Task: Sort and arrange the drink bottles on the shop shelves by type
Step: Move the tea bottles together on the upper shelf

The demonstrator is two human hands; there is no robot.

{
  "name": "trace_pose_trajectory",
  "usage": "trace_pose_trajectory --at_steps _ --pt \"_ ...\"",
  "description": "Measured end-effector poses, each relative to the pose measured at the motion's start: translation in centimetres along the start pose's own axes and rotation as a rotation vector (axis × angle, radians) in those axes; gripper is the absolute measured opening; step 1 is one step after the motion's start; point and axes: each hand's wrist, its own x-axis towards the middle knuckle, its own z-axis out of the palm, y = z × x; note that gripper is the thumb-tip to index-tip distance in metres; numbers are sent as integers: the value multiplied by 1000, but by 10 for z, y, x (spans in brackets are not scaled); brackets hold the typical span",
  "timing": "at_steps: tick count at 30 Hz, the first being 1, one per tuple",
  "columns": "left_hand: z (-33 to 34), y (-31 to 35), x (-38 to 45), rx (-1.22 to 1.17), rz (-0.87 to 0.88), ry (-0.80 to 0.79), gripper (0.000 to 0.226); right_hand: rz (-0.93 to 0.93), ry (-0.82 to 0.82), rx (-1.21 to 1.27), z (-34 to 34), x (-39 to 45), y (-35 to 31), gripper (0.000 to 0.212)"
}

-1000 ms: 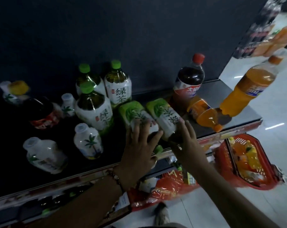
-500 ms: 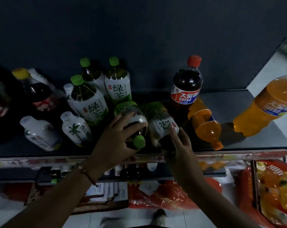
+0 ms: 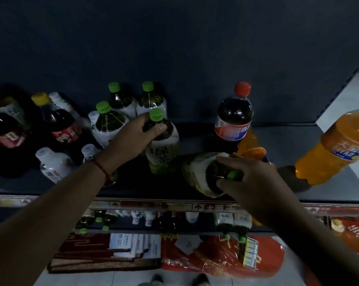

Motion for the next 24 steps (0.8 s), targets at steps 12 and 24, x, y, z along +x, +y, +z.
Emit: trace_pose_trajectory --at_steps 12,24 --pt "7 -16 -2 86 147 92 49 -89 242 1 17 87 -49 26" --pt "26 18 -55 431 613 282 48 -133 335 141 36 62 -27 30"
